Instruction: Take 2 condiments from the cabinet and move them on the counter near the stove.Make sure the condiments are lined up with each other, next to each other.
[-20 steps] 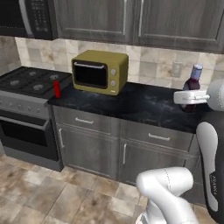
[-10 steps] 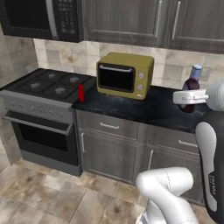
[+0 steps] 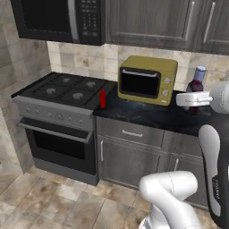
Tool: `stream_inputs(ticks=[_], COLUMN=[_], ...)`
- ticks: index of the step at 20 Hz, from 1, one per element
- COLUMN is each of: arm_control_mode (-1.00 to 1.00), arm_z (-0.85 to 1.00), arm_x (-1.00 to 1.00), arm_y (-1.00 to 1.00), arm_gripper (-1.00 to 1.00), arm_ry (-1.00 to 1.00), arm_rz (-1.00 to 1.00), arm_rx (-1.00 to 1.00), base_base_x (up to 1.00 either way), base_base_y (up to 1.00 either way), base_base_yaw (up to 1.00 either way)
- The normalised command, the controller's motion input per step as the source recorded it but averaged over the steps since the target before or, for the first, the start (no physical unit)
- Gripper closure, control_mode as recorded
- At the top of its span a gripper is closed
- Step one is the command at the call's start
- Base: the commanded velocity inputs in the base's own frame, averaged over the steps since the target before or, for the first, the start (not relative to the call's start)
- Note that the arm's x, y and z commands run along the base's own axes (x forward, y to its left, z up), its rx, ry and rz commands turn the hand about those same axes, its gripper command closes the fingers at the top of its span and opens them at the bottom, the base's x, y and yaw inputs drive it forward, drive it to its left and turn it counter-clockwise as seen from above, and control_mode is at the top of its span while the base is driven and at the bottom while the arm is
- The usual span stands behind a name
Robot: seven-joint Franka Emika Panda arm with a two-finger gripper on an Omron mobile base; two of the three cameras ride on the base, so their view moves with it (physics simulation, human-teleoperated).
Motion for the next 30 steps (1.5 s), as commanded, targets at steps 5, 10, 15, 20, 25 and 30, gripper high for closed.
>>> stream_inputs(ticks=[5, 10, 15, 20, 25, 30], arm_control_mode=[1.0, 1.0, 1.0, 1.0, 1.0, 1.0], arm_z=[0.0, 0.0, 0.0, 0.0, 0.0, 0.0], arm_x=[0.0, 0.0, 0.0, 0.0, 0.0, 0.0], arm_y=[0.0, 0.0, 0.0, 0.0, 0.0, 0.0], arm_gripper=[1.0, 1.0, 1.0, 1.0, 1.0, 1.0], arm_ry=[0.0, 0.0, 0.0, 0.0, 0.0, 0.0], arm_rz=[0.0, 0.0, 0.0, 0.0, 0.0, 0.0], arm_rx=[0.0, 0.0, 0.0, 0.0, 0.0, 0.0], base_base_x=[0.26, 0.28, 0.29, 0.06, 0.0, 0.0], base_base_y=[0.35, 0.35, 0.48, 0.47, 0.45, 0.53], base_base_yaw=[-0.13, -0.18, -0.27, -0.31, -0.28, -0.28])
